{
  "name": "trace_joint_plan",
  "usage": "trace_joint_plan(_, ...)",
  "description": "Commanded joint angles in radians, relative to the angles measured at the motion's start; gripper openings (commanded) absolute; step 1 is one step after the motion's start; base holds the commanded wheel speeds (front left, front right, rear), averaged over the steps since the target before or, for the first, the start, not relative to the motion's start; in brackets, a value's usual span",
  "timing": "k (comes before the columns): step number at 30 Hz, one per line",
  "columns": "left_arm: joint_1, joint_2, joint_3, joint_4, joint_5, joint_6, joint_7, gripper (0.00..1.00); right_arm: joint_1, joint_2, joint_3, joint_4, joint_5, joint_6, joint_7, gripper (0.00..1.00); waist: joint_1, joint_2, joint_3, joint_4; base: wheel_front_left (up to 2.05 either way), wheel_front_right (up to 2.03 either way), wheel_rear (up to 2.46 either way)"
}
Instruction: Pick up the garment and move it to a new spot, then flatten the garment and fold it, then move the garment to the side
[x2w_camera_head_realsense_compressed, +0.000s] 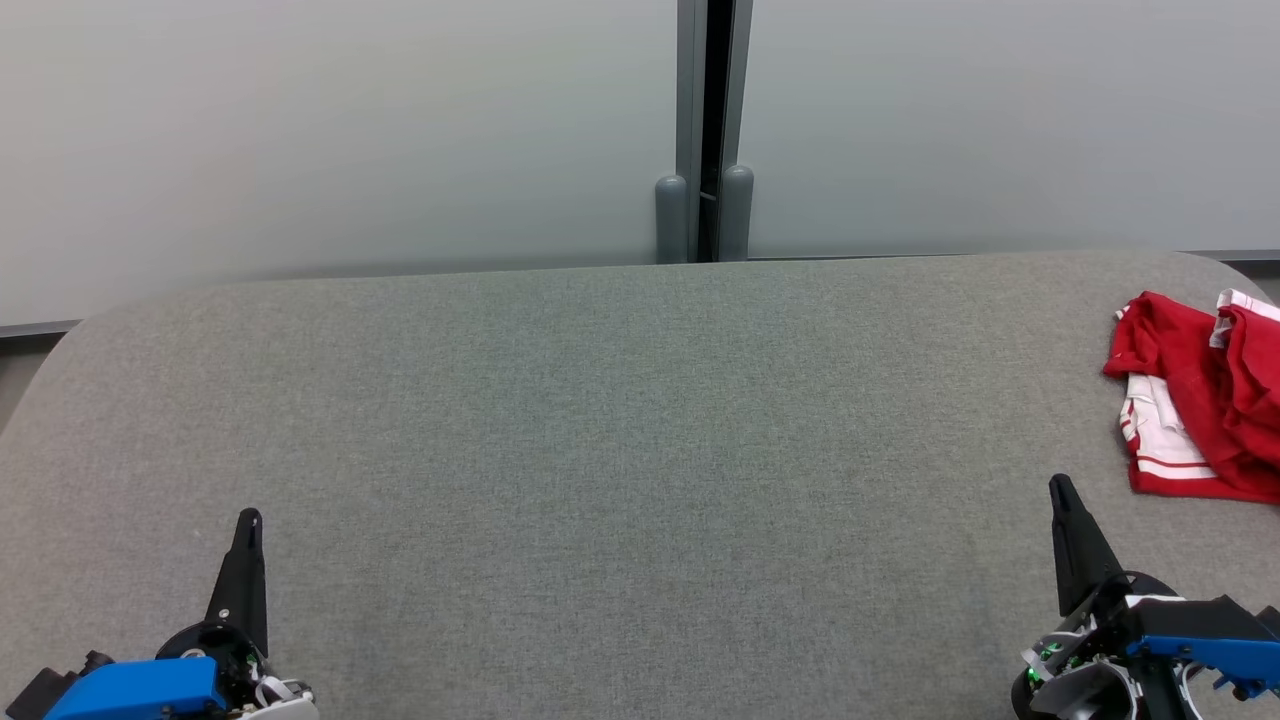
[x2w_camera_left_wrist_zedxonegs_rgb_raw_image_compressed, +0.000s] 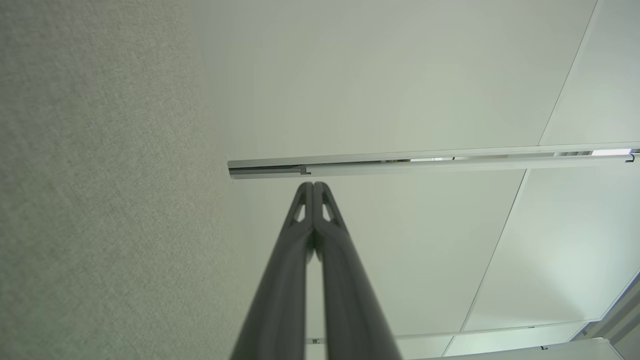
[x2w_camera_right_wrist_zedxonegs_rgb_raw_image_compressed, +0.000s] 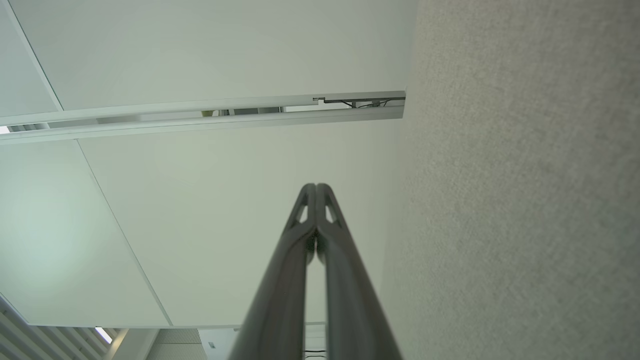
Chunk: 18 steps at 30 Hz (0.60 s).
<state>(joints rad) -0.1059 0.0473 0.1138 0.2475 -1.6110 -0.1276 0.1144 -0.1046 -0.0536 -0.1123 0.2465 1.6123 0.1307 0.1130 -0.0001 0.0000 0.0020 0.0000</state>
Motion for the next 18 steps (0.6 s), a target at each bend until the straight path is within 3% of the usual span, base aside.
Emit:
trace_joint_plan(1, -0.010, 0.006, 0.004, 0.001, -0.003, -0.008, 0.004, 0.00, -0.012, 0.004, -0.002, 0.001, 0.003, 0.000, 0.004, 0.00, 0.0001, 0.0000, 0.000, 0.000, 0.00, 0.00, 0.00)
trace_joint_plan(18, -0.010, 0.006, 0.004, 0.001, -0.003, -0.008, 0.004, 0.00, -0.012, 0.004, -0.003, 0.001, 0.002, 0.000, 0.004, 0.00, 0.0001, 0.0000, 0.000, 0.000, 0.00, 0.00, 0.00)
